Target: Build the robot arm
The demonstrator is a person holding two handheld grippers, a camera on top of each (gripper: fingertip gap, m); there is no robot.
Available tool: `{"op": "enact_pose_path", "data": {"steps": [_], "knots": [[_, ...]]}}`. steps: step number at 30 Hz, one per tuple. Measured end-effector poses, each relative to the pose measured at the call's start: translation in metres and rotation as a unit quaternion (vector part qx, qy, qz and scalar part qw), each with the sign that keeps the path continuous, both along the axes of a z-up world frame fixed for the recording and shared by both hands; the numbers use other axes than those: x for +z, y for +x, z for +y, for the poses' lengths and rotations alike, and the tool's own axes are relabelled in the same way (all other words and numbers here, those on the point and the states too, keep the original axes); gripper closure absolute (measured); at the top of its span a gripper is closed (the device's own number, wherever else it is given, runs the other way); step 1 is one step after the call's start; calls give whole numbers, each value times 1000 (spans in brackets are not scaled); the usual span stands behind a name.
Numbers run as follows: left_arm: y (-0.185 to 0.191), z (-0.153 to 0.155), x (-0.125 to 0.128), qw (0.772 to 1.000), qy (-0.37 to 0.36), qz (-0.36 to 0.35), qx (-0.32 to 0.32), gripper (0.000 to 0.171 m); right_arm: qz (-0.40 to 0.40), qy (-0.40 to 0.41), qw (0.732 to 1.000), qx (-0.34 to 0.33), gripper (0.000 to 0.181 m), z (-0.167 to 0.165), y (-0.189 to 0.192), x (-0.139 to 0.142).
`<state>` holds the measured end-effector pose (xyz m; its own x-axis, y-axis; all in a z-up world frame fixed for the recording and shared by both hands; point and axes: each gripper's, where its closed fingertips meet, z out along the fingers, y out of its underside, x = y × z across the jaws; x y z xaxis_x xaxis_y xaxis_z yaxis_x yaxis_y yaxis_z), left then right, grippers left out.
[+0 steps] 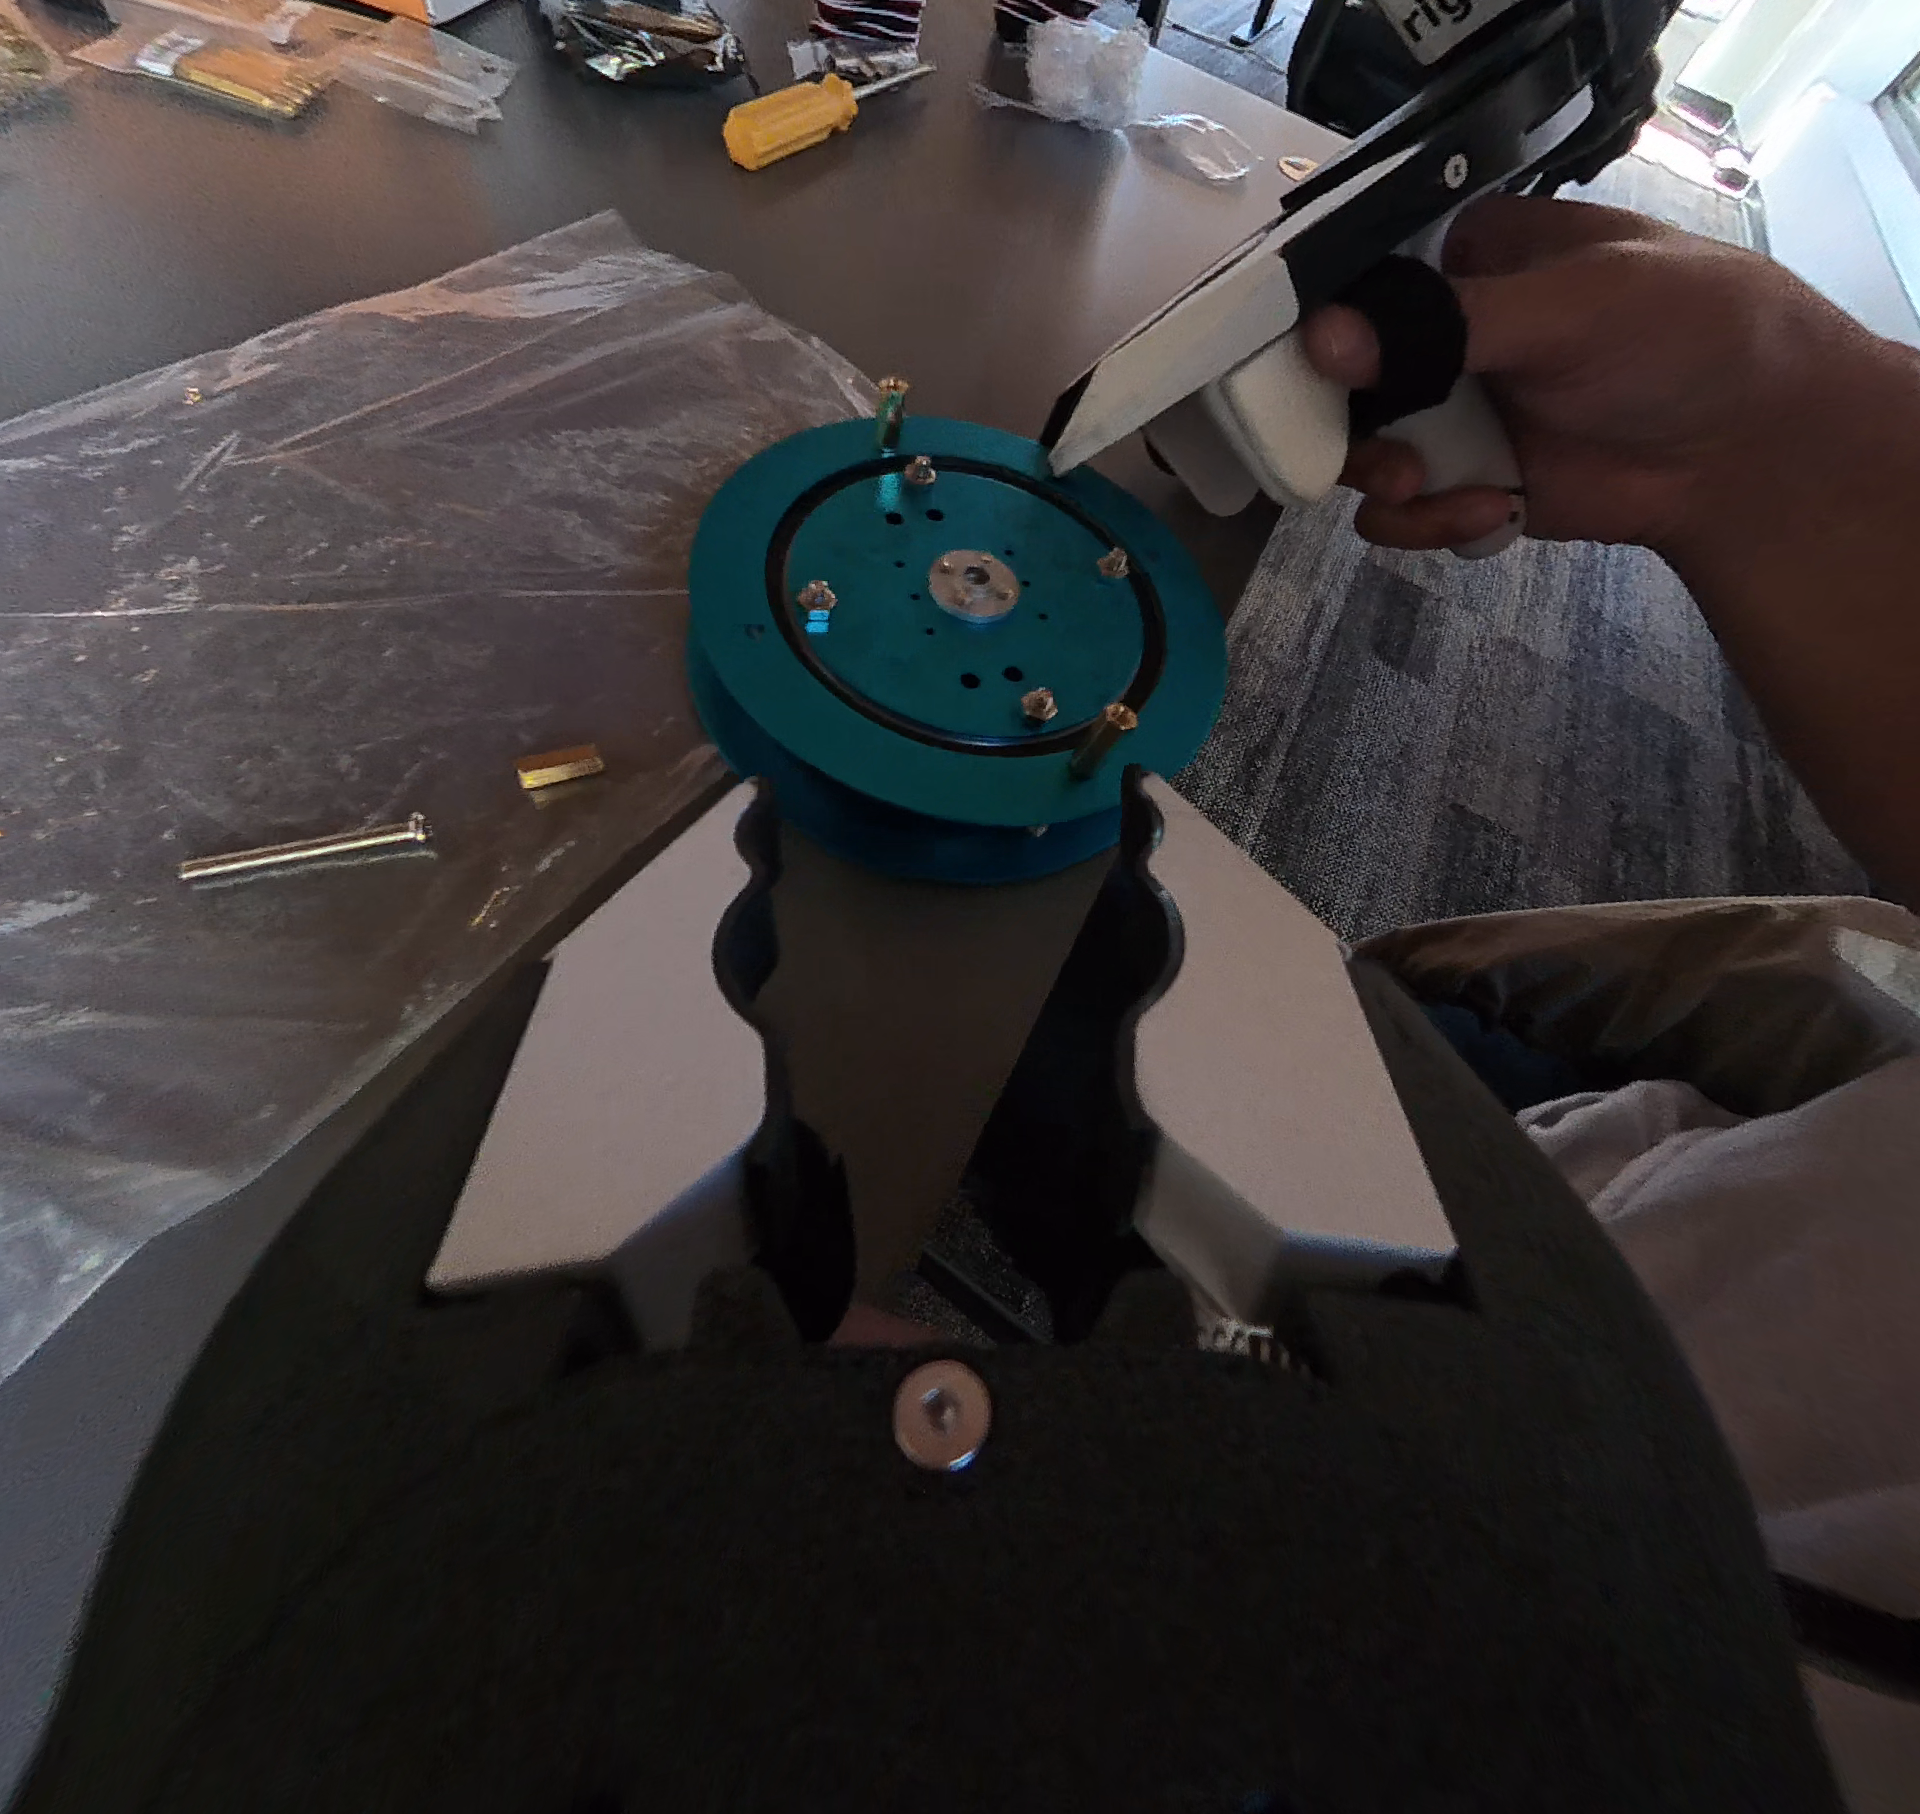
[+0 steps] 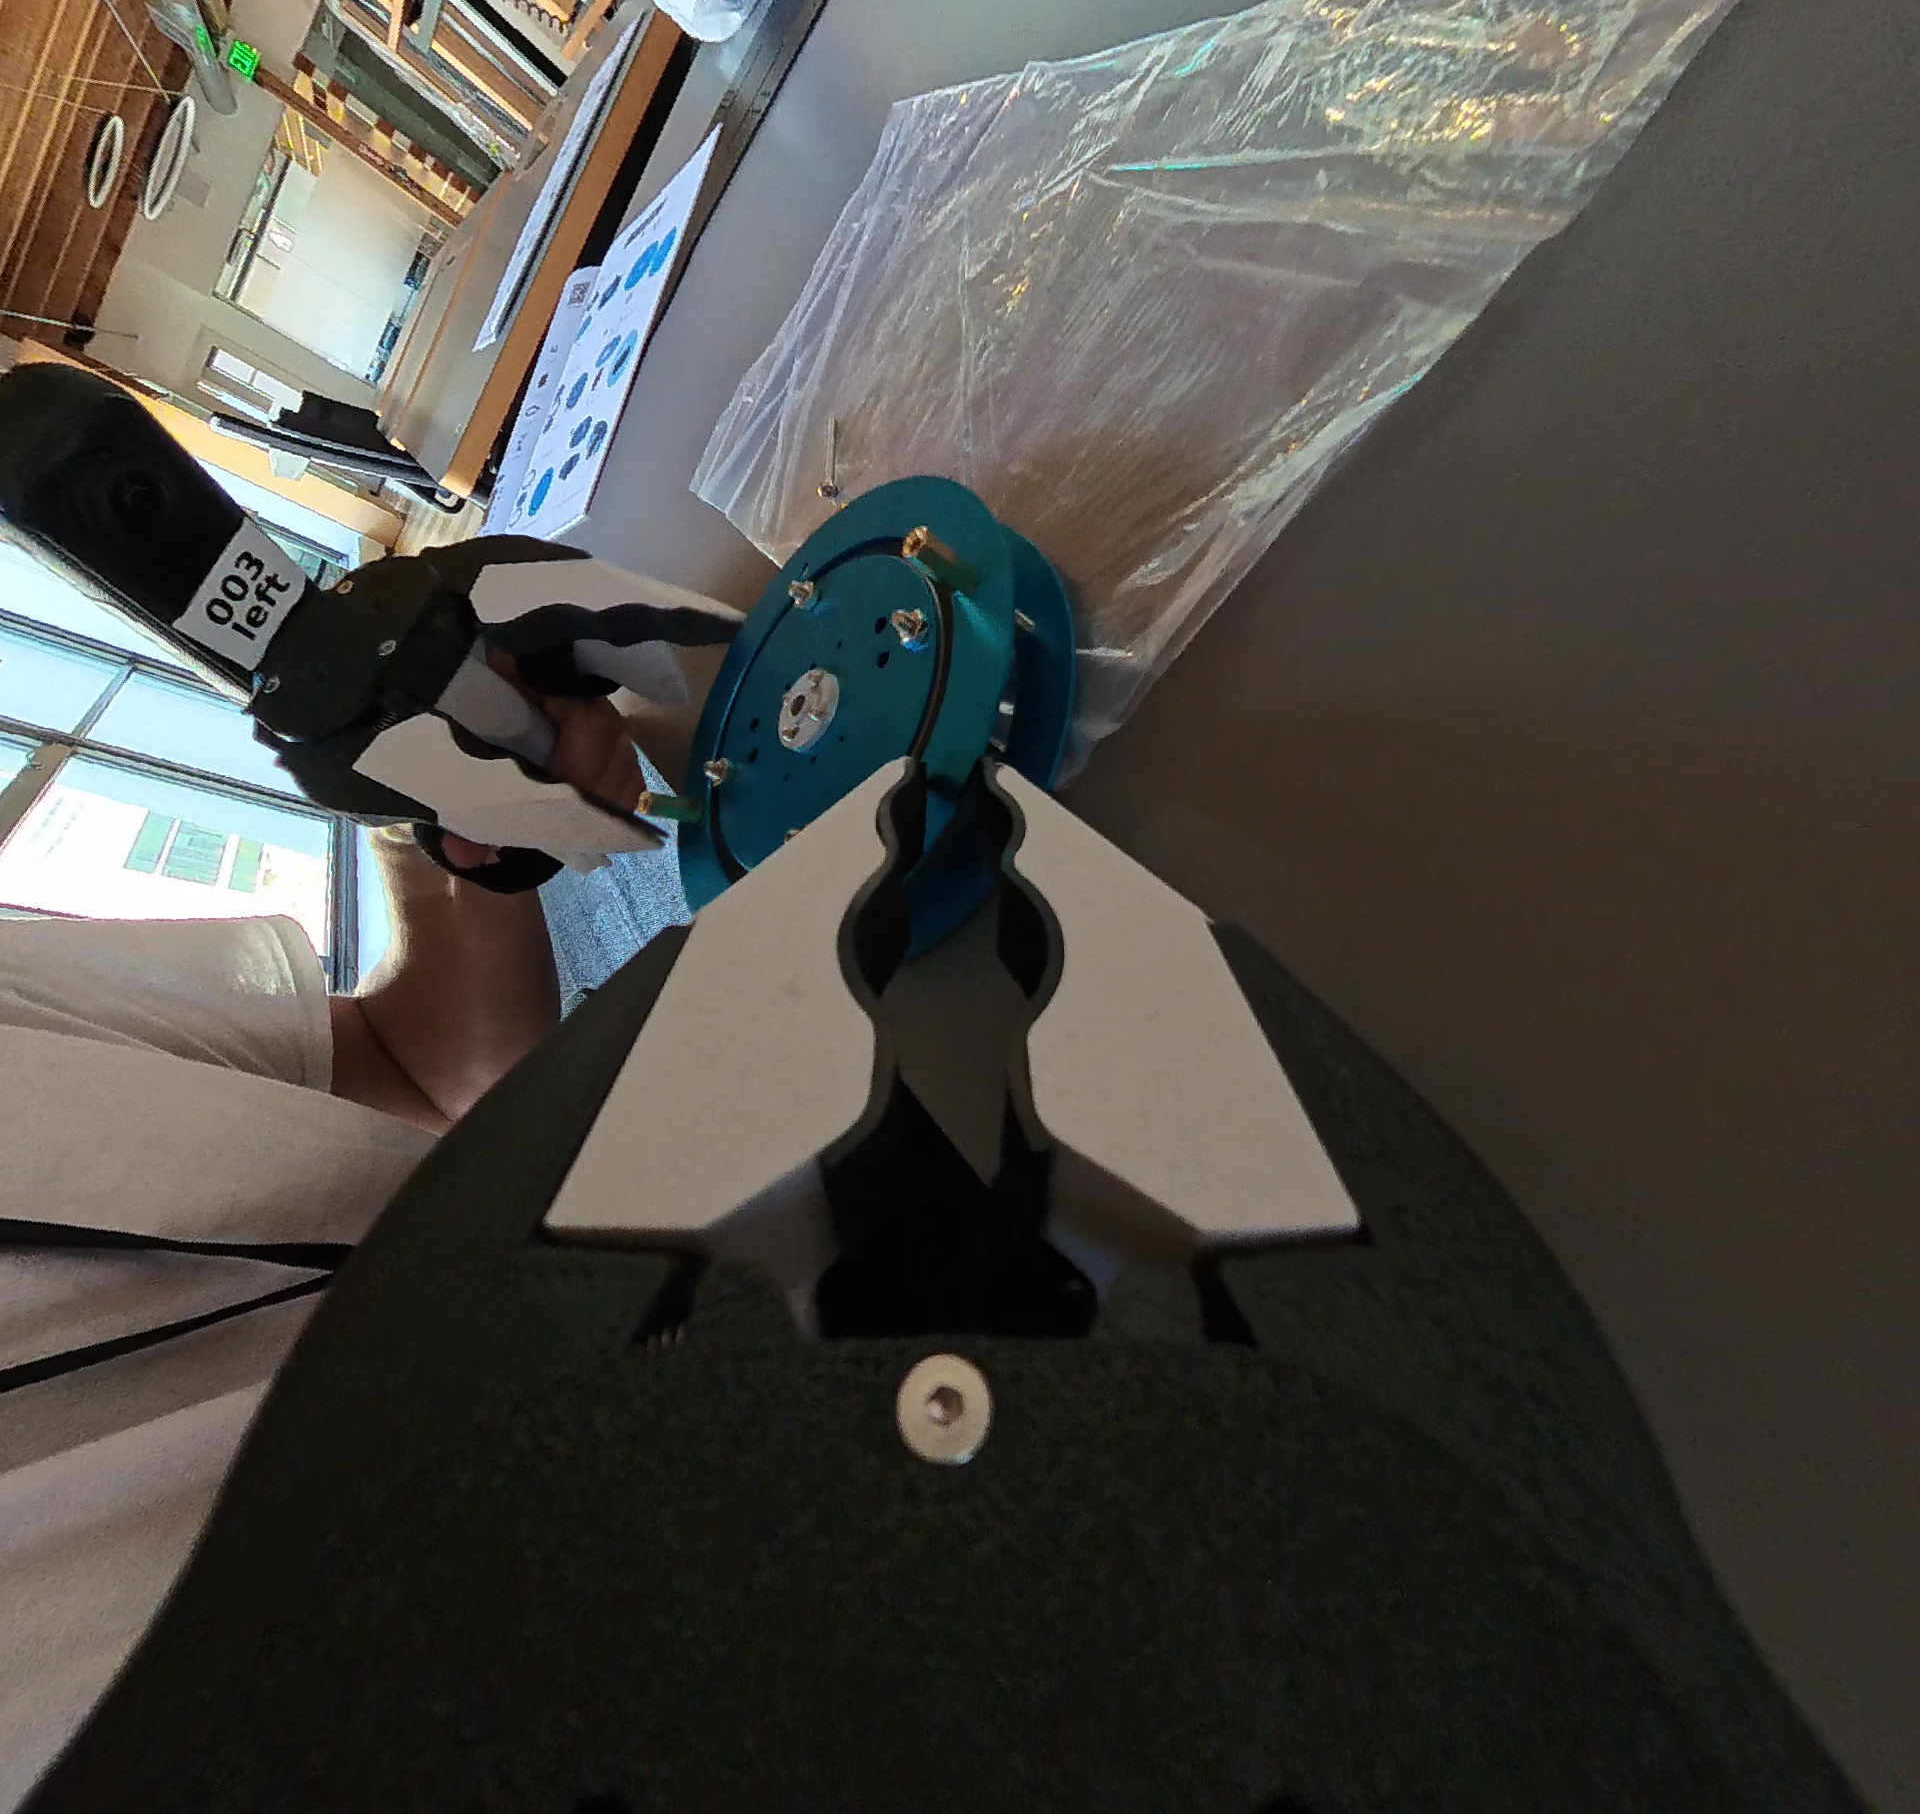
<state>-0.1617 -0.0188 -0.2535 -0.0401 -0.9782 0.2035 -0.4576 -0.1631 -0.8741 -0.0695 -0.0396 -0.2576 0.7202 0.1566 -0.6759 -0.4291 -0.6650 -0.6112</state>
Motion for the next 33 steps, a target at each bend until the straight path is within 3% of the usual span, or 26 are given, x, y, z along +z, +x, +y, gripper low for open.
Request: {"op": "enact_pose_path", "data": {"steps": [7,13,16,19,23,25,28,33], "knots": [[0,7,1,1000,5,-2,19,106,6,2,1000,-2,173,2,1,0],[-5,8,8,999,3,-28,30,106,-3,8,1000,-23,161,0,9,0],[-12,0,20,996,29,-73,34,116,-49,65,996,-32,161,-1,13,17],[-19,-11,15,993,68,-84,49,126,-118,141,983,12,159,-6,-7,38],[-20,-19,-7,989,80,-82,96,139,-232,182,952,85,156,-10,-32,38],[-17,-19,-4,984,69,-107,126,143,-265,188,940,99,156,-7,-34,35],[-11,-27,1,982,55,-127,130,146,-240,195,944,114,156,-6,-39,41],[-5,-28,-8,979,97,-102,148,153,-199,210,952,104,157,-9,-36,59]]}}
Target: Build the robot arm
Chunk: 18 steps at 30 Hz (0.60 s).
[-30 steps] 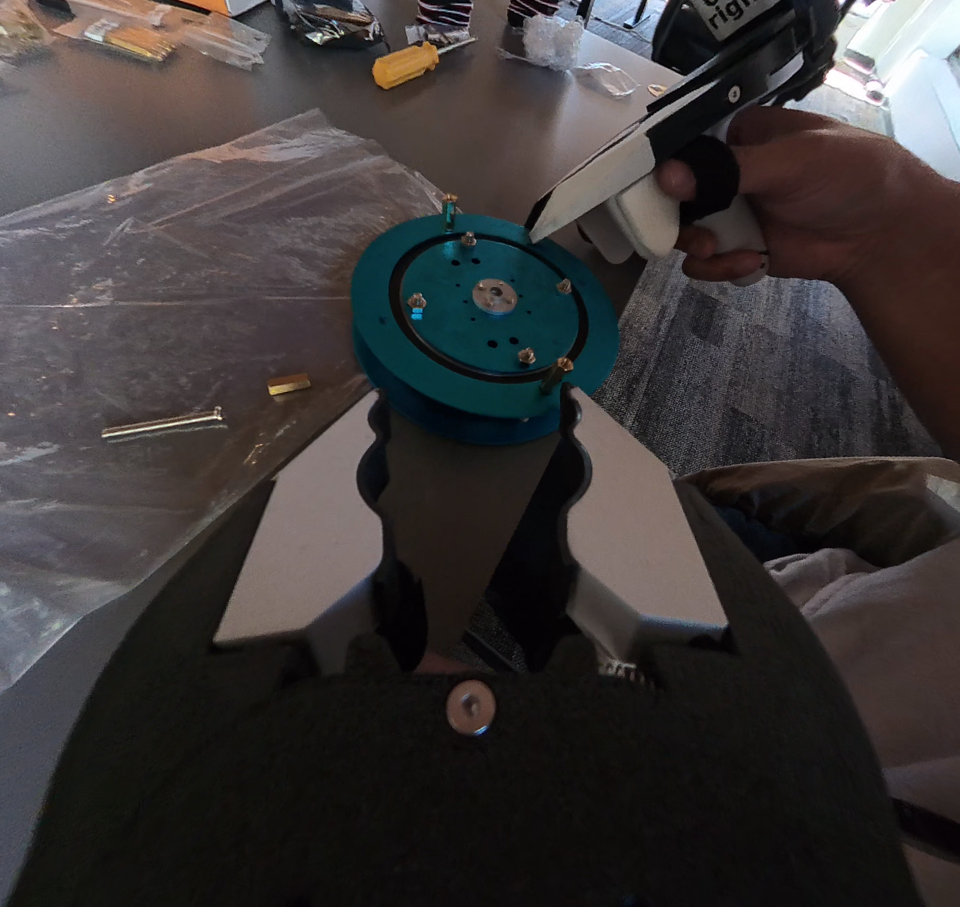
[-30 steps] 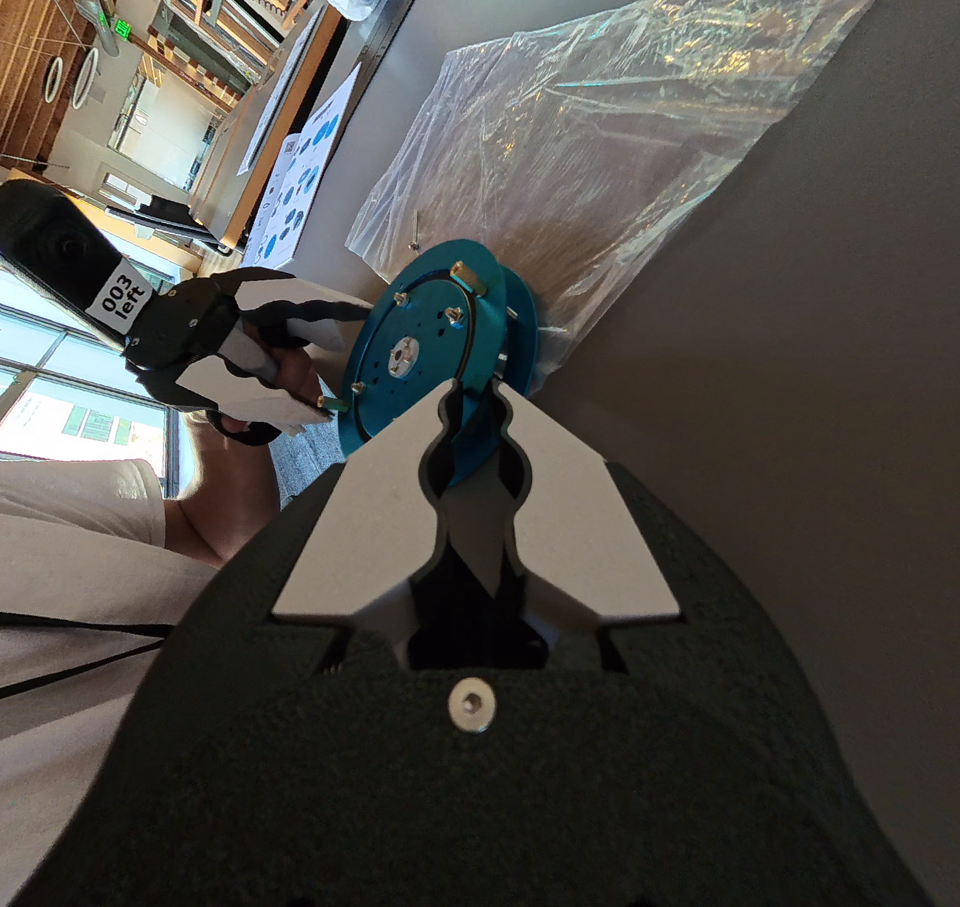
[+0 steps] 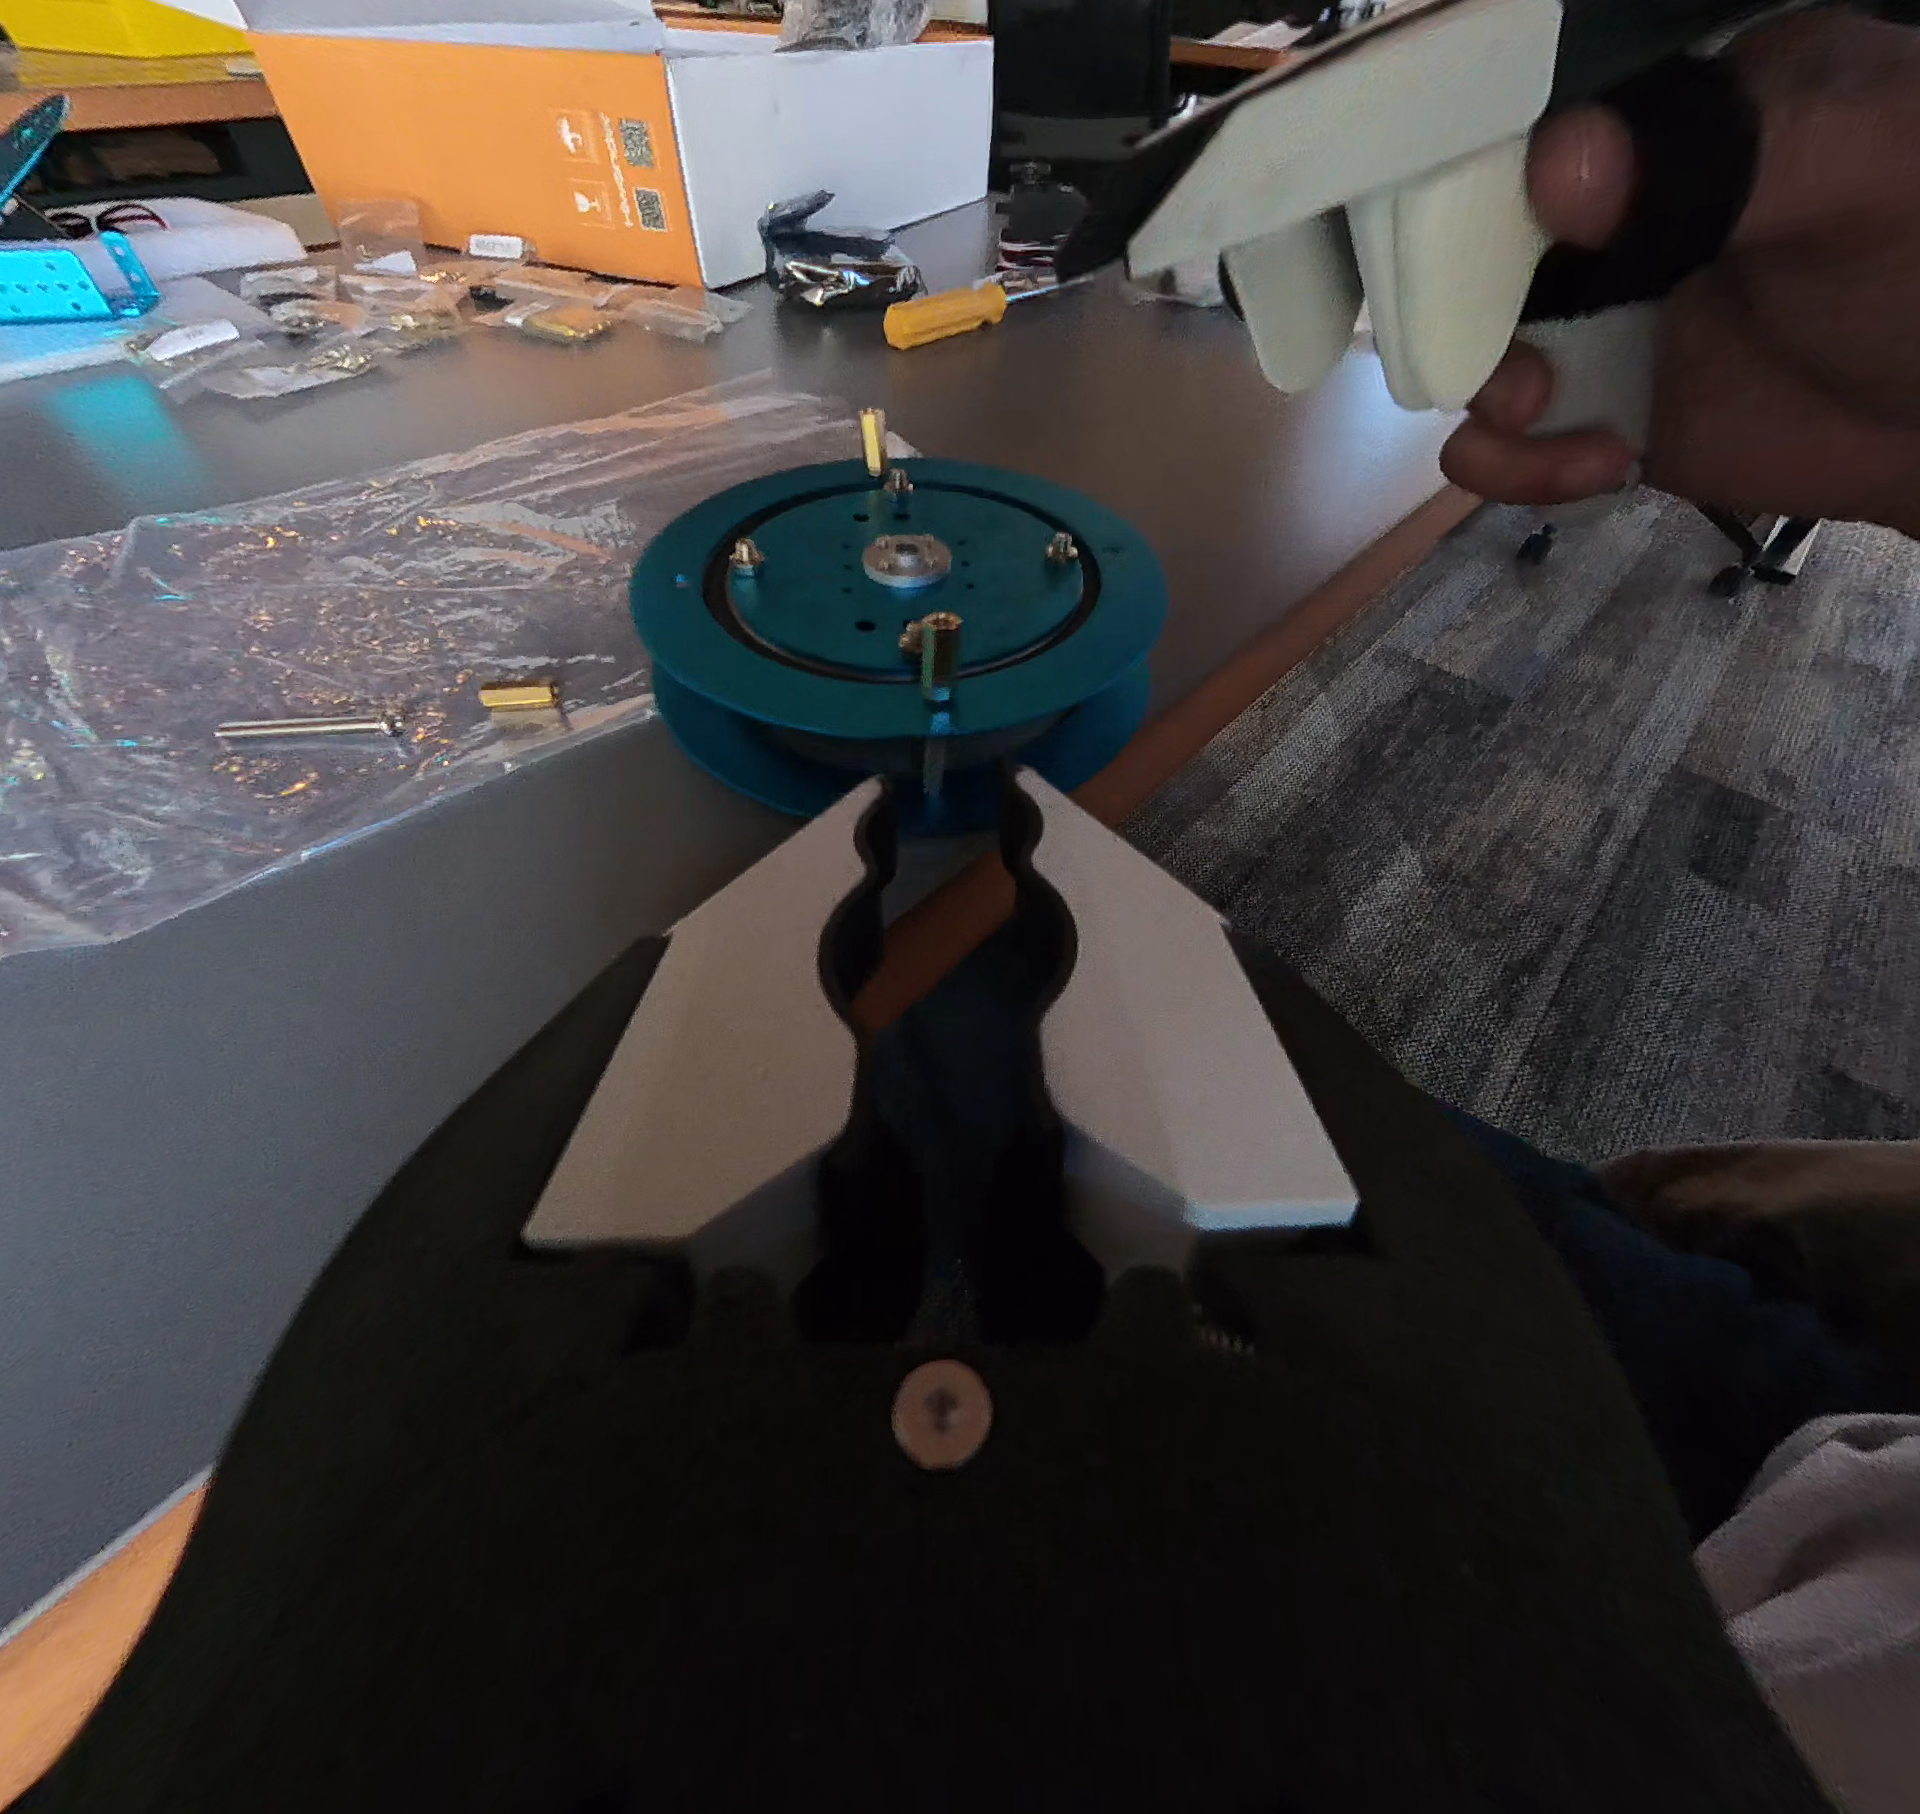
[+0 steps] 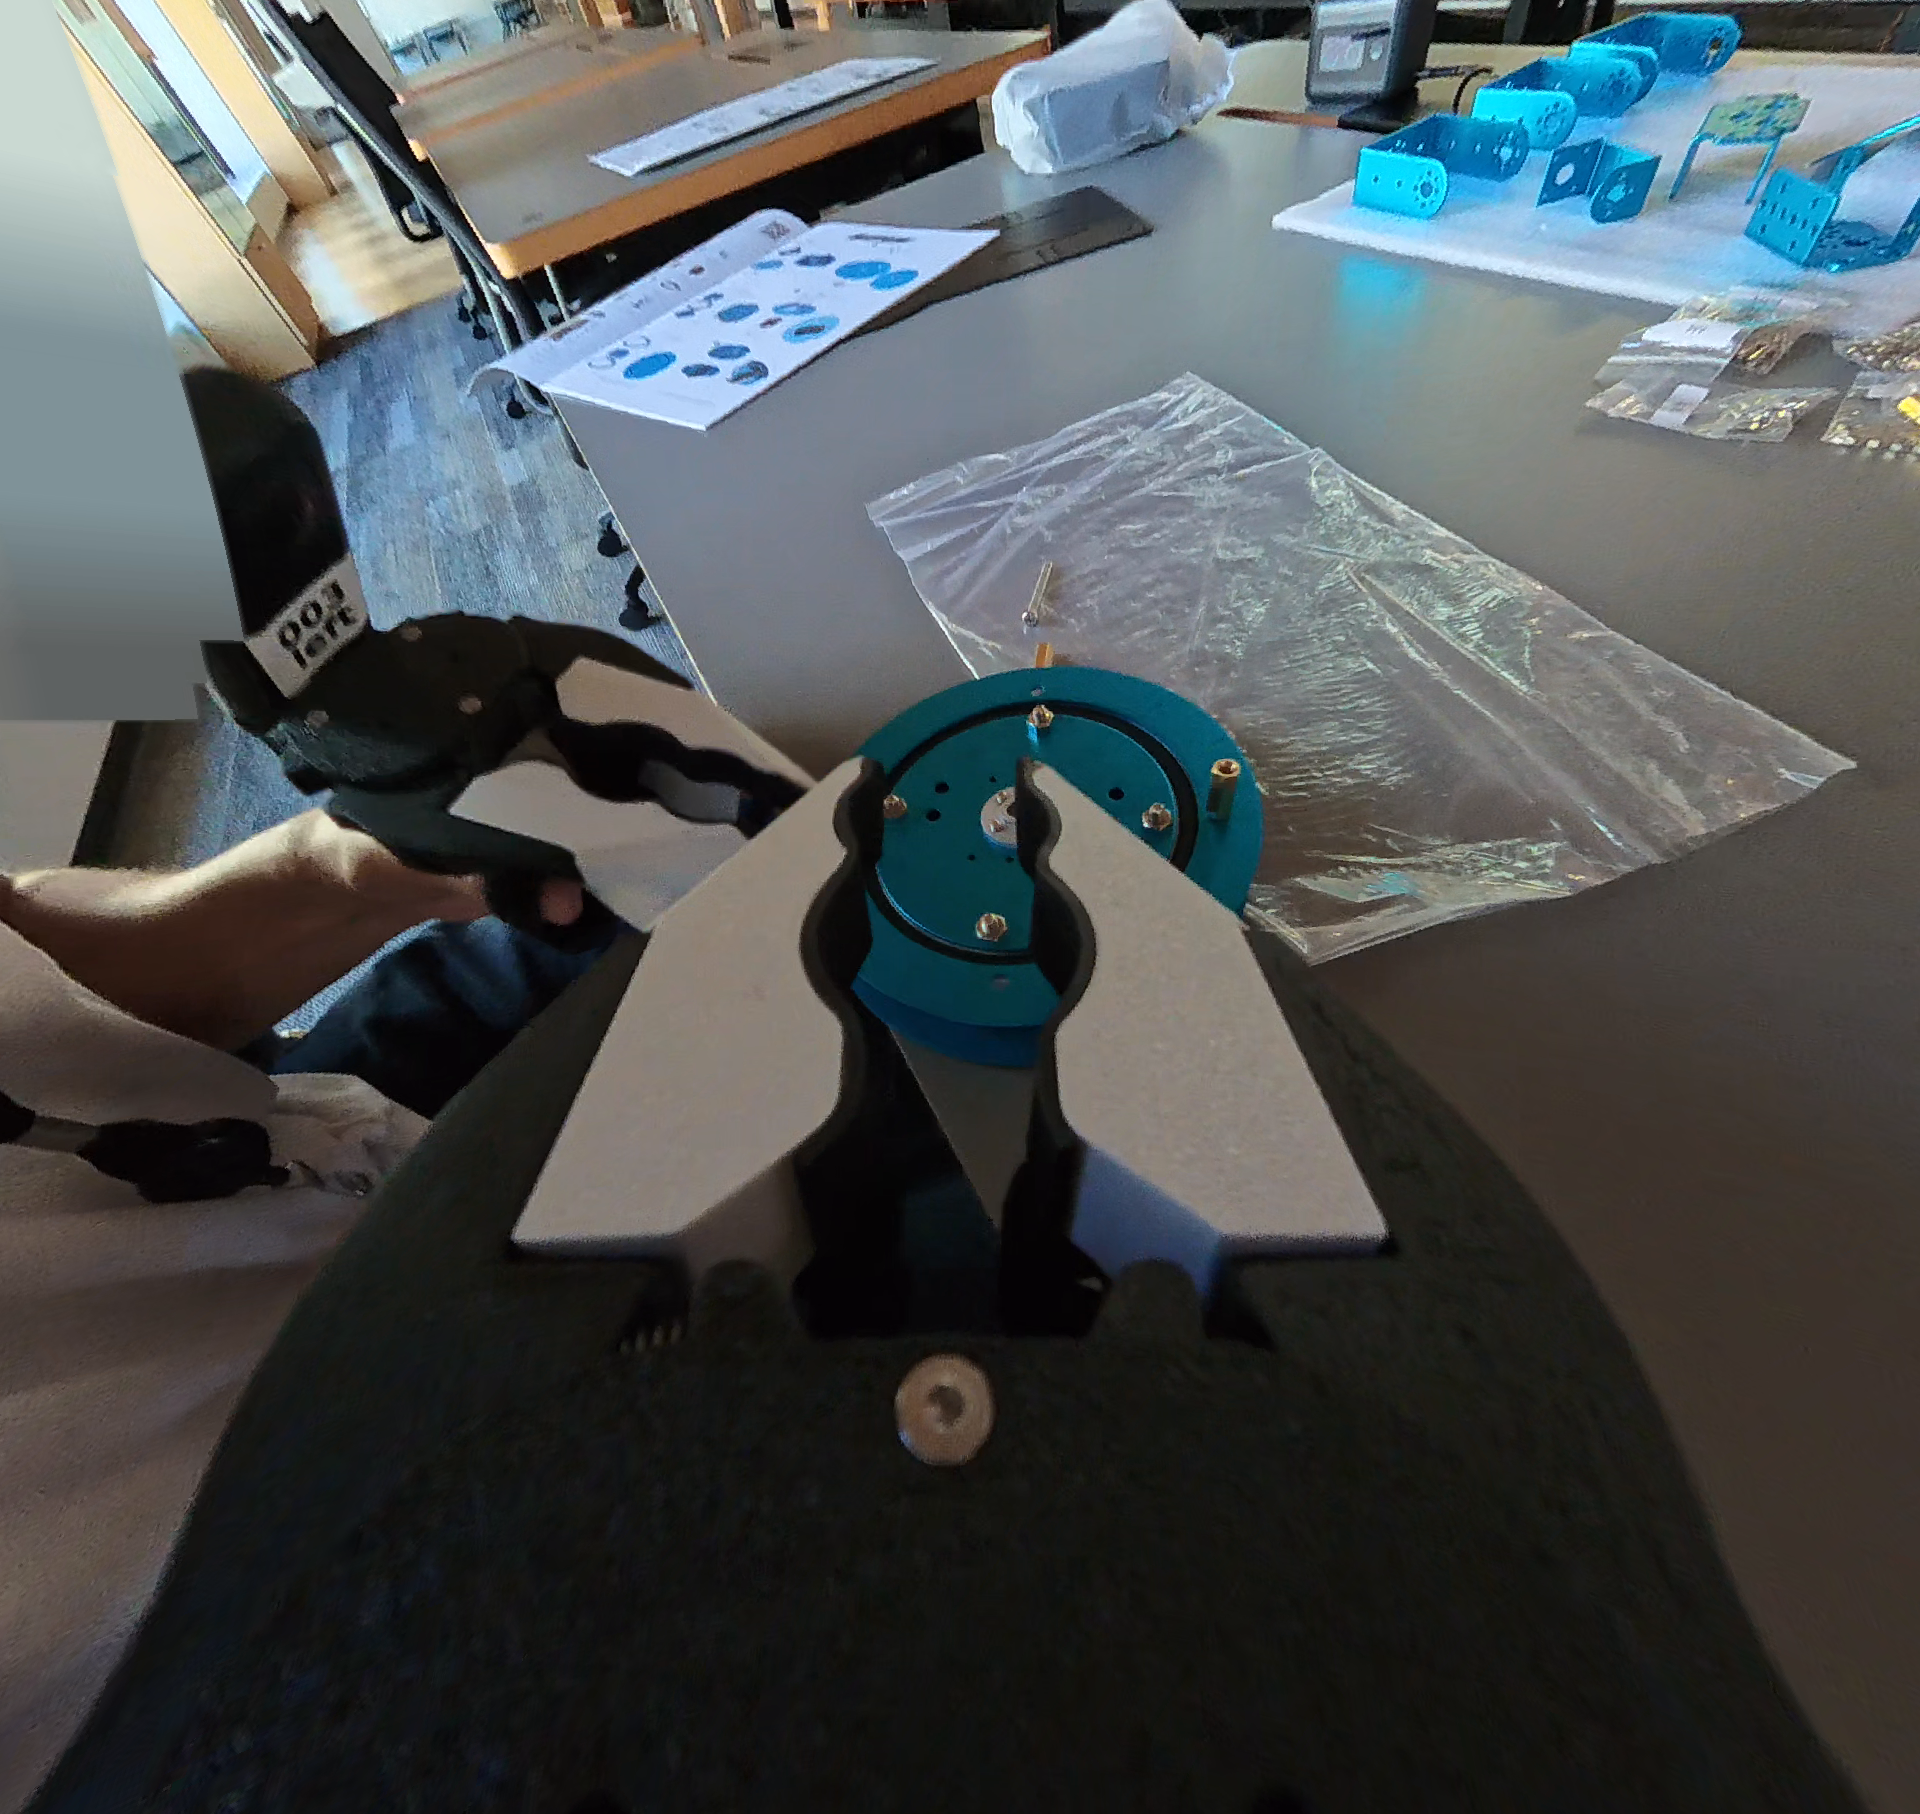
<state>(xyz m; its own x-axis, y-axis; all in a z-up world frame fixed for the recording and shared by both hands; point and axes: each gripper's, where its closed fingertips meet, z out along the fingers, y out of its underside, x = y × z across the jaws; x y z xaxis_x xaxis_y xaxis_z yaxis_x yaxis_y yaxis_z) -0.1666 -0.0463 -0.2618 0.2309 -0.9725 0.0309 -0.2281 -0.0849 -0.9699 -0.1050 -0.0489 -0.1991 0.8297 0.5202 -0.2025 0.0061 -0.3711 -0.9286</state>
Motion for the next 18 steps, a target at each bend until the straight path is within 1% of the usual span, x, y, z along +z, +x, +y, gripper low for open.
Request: {"op": "enact_pose_path", "data": {"steps": [5,9,18], "knots": [[1,-2,3,1000,15,-7,3,152,17,5,1000,-11,158,-7,4,10],[3,4,4,999,31,1,8,152,17,-1,1000,-13,158,-12,4,6],[9,3,-1,999,40,20,1,153,11,-15,1000,-5,158,-14,2,-2]]}}
